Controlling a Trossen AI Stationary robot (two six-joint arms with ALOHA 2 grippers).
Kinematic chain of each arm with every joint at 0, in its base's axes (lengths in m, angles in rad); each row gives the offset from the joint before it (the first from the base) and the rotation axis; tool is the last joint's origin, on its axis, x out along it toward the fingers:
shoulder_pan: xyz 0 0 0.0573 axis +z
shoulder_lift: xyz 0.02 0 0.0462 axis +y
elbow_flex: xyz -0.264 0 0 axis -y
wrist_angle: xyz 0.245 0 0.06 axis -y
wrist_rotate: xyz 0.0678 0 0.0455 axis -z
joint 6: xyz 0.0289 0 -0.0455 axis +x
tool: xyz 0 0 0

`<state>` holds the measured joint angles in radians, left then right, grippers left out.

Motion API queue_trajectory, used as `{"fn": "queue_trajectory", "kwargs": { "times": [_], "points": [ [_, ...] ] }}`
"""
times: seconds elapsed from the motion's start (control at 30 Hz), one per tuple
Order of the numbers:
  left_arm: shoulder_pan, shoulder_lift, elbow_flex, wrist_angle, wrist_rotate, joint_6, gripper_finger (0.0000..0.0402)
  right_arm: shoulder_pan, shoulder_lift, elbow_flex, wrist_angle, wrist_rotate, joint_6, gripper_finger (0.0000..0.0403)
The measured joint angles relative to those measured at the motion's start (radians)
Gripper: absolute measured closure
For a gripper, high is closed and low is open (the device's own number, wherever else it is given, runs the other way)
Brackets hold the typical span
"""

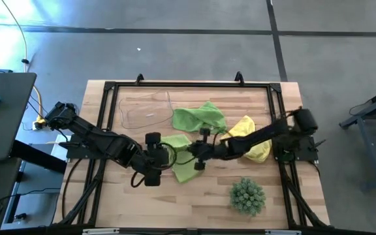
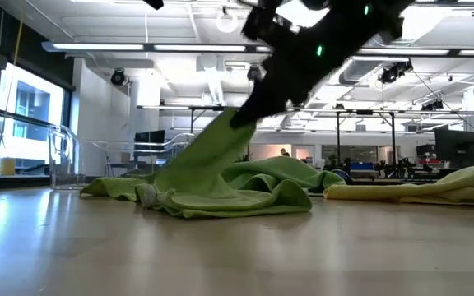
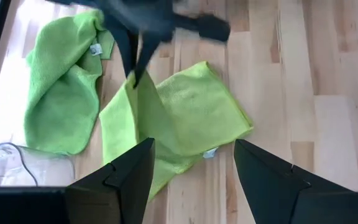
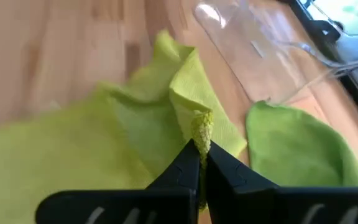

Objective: Roll microfiber towels into tight, uniform cylinder then place into a basket
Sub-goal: Fold the light green towel

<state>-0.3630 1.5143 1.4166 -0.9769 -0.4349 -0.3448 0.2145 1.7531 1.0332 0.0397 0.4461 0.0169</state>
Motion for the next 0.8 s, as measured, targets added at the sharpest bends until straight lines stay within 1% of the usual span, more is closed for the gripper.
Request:
{"fn": "queue_trajectory", "kwargs": {
  "times": [0.1,0.23,0.37,0.5,0.63,0.8],
  "points": [
    [0.017,0.0,0.0,-0.003,-0.01,0.028,0.019,-0.011,-0.094,0.0,-0.092,-0.046,0.09,0.0402],
    [0.041,0.0,0.0,0.001,-0.048,0.034,0.019,-0.014,-0.202,0.0,-0.18,-0.07,0.181,0.0402],
    [0.059,0.0,-0.04,0.094,-0.091,0.035,0.019,-0.013,-0.275,0.0,-0.215,-0.087,0.241,0.0402],
    [0.065,0.0,-0.098,0.232,-0.141,0.053,0.019,-0.01,-0.301,0.0,-0.225,-0.11,0.273,0.0402],
    [0.069,0.0,-0.175,0.397,-0.204,0.095,0.019,-0.001,-0.302,0.0,-0.241,-0.133,0.246,0.0402],
    [0.099,0.0,-0.265,0.507,-0.213,0.136,0.019,0.006,-0.302,0.0,-0.262,-0.133,0.218,0.0402]
  ]
}}
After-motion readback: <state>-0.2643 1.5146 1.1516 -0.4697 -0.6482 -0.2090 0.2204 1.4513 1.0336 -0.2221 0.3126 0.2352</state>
